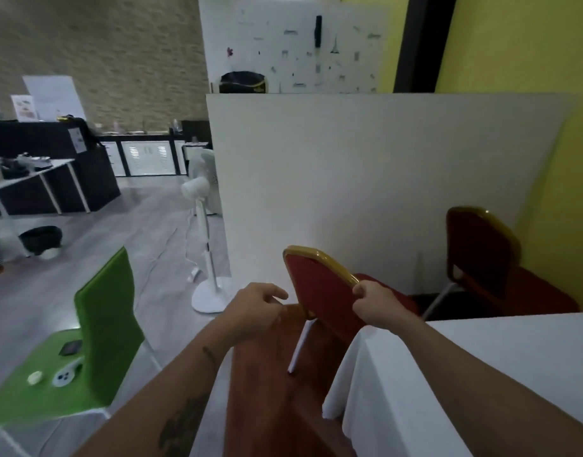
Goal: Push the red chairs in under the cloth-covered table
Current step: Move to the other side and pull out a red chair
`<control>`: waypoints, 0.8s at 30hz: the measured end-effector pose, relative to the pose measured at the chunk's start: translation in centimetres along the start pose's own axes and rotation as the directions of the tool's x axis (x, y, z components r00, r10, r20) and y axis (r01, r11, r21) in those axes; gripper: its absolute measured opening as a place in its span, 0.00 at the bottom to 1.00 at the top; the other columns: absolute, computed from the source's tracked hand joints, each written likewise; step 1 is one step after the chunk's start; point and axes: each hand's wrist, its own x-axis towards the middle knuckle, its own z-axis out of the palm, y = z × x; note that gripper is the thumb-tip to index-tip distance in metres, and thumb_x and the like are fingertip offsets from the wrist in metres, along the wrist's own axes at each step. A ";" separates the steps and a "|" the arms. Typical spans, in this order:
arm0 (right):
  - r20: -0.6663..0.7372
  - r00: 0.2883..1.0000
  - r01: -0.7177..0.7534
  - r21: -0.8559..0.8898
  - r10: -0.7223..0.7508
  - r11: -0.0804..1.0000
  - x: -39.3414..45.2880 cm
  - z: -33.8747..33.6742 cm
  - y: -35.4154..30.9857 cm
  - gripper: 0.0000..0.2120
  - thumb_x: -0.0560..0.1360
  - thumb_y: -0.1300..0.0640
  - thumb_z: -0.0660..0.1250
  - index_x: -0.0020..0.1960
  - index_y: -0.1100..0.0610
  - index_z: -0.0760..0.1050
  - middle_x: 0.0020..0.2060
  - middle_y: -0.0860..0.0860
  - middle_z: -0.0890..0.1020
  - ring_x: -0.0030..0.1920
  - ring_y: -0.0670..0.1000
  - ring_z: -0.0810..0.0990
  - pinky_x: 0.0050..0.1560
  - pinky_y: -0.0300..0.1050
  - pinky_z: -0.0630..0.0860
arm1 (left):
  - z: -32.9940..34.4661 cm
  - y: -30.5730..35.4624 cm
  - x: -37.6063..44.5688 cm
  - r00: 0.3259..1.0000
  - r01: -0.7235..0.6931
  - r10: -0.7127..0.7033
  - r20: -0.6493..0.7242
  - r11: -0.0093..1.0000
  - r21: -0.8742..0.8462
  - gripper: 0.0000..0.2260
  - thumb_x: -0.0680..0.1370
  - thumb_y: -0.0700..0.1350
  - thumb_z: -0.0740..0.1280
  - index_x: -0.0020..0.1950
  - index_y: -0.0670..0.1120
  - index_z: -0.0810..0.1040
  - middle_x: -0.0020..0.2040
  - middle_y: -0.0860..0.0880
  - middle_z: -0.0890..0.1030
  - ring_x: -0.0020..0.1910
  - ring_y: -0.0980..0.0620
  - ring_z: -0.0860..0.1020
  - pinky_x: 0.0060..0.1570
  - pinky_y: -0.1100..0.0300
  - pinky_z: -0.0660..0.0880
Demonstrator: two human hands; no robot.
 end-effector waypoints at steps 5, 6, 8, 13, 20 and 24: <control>-0.020 0.991 -0.136 -0.098 0.135 0.986 5.1 1.6 -1.4 0.20 0.69 0.55 0.62 0.60 0.51 0.72 0.55 0.53 0.78 0.53 0.54 0.78 0.55 0.53 0.80 | -2.4 -2.1 8.0 0.992 -0.031 0.036 0.125 0.999 -0.041 0.13 0.76 0.37 0.66 0.57 0.48 0.84 0.46 0.46 0.89 0.48 0.49 0.87 0.57 0.50 0.83; -0.017 0.986 -0.168 -0.112 0.167 0.979 6.0 1.9 -1.2 0.22 0.67 0.53 0.61 0.61 0.50 0.71 0.55 0.53 0.78 0.54 0.55 0.78 0.57 0.56 0.80 | -2.8 -2.4 9.6 0.990 -0.028 0.034 0.135 0.999 -0.042 0.14 0.76 0.36 0.66 0.58 0.47 0.84 0.46 0.46 0.89 0.48 0.49 0.87 0.56 0.50 0.83; -0.022 0.971 -0.238 -0.147 0.237 0.960 8.0 2.4 -0.3 0.27 0.64 0.50 0.61 0.64 0.48 0.70 0.57 0.52 0.76 0.57 0.57 0.77 0.60 0.63 0.77 | -3.0 -2.9 12.6 0.987 -0.016 0.023 0.159 0.999 -0.046 0.14 0.77 0.37 0.68 0.60 0.46 0.84 0.48 0.46 0.88 0.48 0.49 0.86 0.55 0.53 0.83; -0.071 0.937 -0.350 -0.215 0.343 0.911 10.8 3.0 -2.2 0.36 0.66 0.48 0.60 0.75 0.48 0.62 0.69 0.57 0.69 0.70 0.64 0.67 0.69 0.68 0.67 | -2.3 -2.4 18.7 0.987 -0.013 0.015 0.160 1.000 -0.018 0.11 0.76 0.43 0.67 0.55 0.49 0.86 0.53 0.46 0.85 0.53 0.47 0.83 0.53 0.55 0.79; -0.079 0.932 -0.363 -0.204 0.354 0.909 17.9 4.5 -2.3 0.38 0.73 0.54 0.64 0.81 0.51 0.55 0.75 0.59 0.63 0.75 0.66 0.60 0.73 0.65 0.62 | 0.0 -1.1 27.2 0.990 0.117 -0.114 0.081 0.992 -0.037 0.22 0.70 0.52 0.62 0.58 0.46 0.84 0.54 0.43 0.85 0.55 0.39 0.82 0.59 0.50 0.79; -0.050 0.917 -0.396 -0.232 0.396 0.888 20.3 5.5 -1.0 0.33 0.75 0.54 0.63 0.79 0.50 0.59 0.72 0.58 0.68 0.74 0.66 0.64 0.73 0.64 0.60 | 2.6 -1.9 32.7 0.962 0.262 -0.252 0.101 0.960 -0.098 0.21 0.71 0.50 0.65 0.60 0.40 0.80 0.56 0.42 0.81 0.54 0.36 0.80 0.52 0.45 0.83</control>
